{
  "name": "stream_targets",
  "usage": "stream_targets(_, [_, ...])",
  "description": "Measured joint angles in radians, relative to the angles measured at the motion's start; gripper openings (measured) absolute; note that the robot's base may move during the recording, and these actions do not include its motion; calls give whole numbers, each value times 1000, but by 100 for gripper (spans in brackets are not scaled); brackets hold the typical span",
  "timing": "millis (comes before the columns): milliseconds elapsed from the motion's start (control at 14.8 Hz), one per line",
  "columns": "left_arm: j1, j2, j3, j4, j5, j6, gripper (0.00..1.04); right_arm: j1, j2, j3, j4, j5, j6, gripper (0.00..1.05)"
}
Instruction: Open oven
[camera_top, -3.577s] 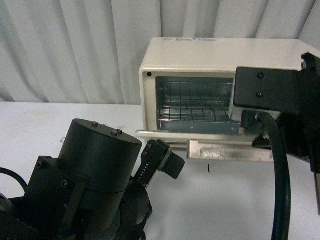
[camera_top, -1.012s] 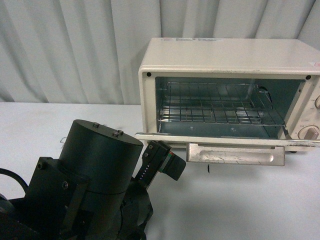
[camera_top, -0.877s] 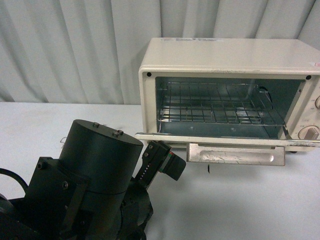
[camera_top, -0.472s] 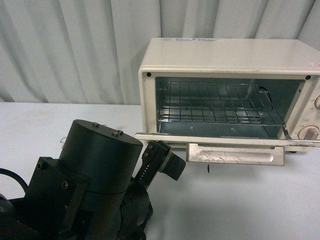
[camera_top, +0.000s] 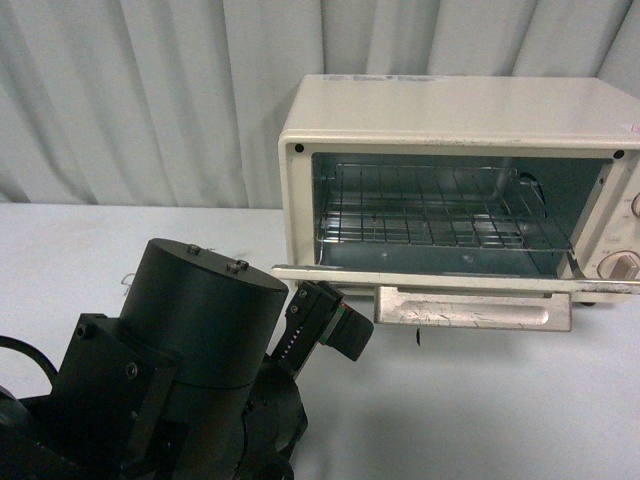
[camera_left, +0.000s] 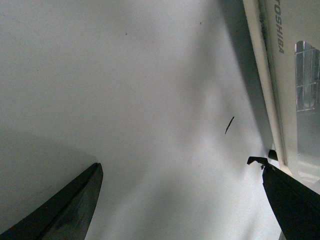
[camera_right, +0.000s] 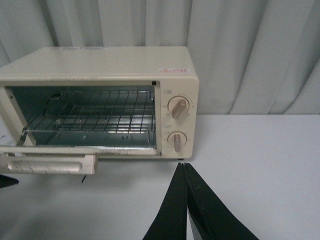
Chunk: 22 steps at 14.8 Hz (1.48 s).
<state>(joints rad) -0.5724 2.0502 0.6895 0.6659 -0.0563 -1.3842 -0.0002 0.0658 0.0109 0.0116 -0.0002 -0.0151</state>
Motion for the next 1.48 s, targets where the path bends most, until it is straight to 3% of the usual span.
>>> stream_targets(337, [0,0,0,-1,0,0,98,0,-63,0,-15,0,0,2])
stream_targets(405, [0,0,0,-1,0,0,98,0,-63,0,-15,0,0,19])
stream_targets(607, [0,0,0,-1,0,0,98,0,-63,0,-15,0,0,48])
stream_targets(877, [0,0,0,-1,0,0,98,0,-63,0,-15,0,0,95])
stream_targets(945, [0,20,-71,195,-61,73,98,0,-63,0,-15,0,0,98])
stream_targets(1147, [74,-135,-289,409,62,293,98,0,-63,0,-15,0,0,98])
stream_targets(1215, [112,-273,-369,425,132,379,98,0,-63,0,-15,0,0,98])
stream_targets(1350, [166,-434,-478,362,160,474,98,0,-63,0,-16,0,0,98])
stream_targets(1485, [229,-654,-532,266,105,561,98,0,-63,0,-16,0,0,98])
